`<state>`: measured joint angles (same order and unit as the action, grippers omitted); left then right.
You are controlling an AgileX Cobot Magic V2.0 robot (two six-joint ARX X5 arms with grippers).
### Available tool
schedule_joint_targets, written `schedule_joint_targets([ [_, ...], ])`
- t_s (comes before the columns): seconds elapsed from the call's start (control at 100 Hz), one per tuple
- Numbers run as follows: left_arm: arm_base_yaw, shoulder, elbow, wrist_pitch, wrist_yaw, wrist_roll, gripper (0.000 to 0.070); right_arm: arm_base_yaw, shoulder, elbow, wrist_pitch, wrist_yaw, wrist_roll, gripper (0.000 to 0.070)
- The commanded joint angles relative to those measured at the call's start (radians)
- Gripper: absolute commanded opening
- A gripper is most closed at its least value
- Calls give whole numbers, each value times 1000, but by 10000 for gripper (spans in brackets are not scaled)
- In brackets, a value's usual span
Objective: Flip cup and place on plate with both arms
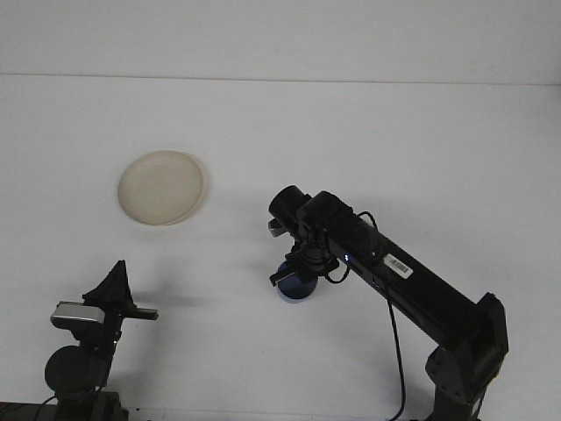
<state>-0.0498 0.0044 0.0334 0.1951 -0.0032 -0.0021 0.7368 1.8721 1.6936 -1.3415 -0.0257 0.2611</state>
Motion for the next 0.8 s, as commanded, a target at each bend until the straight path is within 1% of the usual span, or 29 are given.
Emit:
schedule_joint_targets([
  [0.0, 1, -1, -19, 14, -4, -7, 11, 8, 29, 23, -24, -1, -16, 0],
  [0.2, 1, -1, -19, 15, -4, -7, 11, 8, 38, 23, -17, -1, -23, 1],
  [0.31, 1, -1, -19, 14, -4, -7, 12, 8, 42, 23, -18, -1, -23, 30],
  [0.53, 1, -1, -19, 15, -4, -7, 11, 8, 42, 23, -16, -1, -23, 198],
  [0.62, 1, -1, -19, 15, -4, -7, 11, 8, 42, 23, -16, -1, -22, 283],
  [0.71, 1, -1, -19, 14, -4, -7, 11, 2, 40, 23, -17, -1, -22, 414],
  [0.75, 1, -1, -19, 14, -4, -7, 12, 1, 40, 23, -18, -1, -22, 458],
  [0.79, 1, -1, -19, 15, -4, -7, 11, 0, 39, 23, -20, -1, -22, 483],
])
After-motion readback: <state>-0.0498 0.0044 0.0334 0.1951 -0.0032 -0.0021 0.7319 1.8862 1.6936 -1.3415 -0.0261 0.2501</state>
